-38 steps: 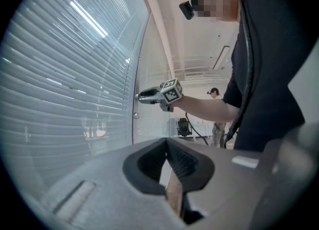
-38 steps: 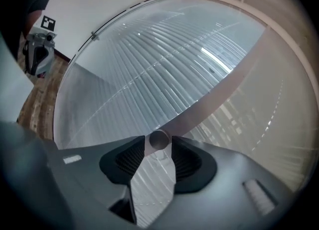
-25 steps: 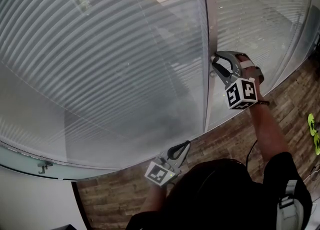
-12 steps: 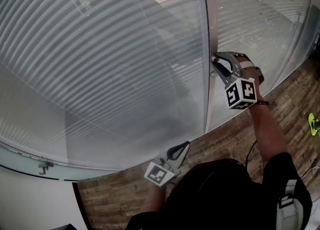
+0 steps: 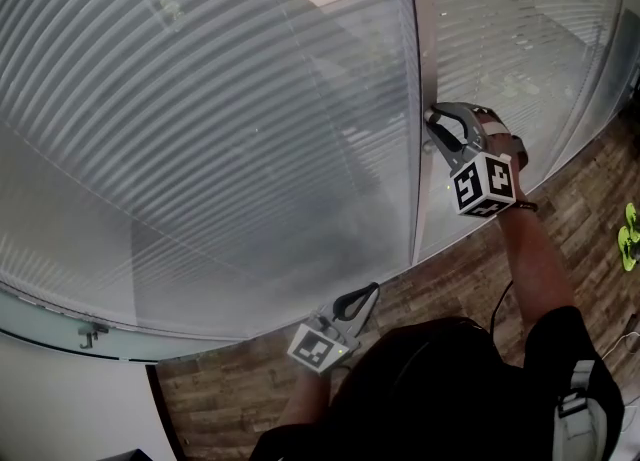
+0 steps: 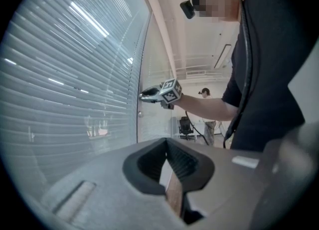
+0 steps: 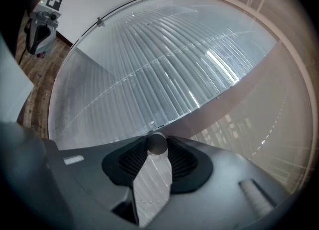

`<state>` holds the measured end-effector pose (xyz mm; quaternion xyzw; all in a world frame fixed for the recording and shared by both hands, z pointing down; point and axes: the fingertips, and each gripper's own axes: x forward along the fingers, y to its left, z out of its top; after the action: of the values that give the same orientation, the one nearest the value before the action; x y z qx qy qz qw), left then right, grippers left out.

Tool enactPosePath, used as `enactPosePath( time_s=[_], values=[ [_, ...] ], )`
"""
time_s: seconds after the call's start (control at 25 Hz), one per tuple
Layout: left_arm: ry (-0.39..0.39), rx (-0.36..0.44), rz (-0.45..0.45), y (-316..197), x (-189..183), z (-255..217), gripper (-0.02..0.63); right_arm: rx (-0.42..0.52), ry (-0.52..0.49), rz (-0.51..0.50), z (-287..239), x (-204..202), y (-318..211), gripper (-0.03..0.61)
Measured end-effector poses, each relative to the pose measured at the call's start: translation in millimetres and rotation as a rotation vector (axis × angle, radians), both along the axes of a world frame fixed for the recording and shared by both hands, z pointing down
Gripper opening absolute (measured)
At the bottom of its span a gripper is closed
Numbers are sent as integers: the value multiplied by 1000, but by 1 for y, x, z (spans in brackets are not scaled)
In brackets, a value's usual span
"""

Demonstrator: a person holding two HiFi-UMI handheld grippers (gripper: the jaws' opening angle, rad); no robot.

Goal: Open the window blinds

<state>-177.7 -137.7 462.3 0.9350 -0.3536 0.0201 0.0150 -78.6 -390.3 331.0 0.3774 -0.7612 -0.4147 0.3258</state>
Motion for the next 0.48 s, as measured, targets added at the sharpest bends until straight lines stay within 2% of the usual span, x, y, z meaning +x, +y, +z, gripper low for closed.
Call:
enactPosePath(
  time_s=[0.48],
  values=[
    [3,-1,6,0,-1,1,5,-101,-201,5,-4,2,-1,121]
  ],
)
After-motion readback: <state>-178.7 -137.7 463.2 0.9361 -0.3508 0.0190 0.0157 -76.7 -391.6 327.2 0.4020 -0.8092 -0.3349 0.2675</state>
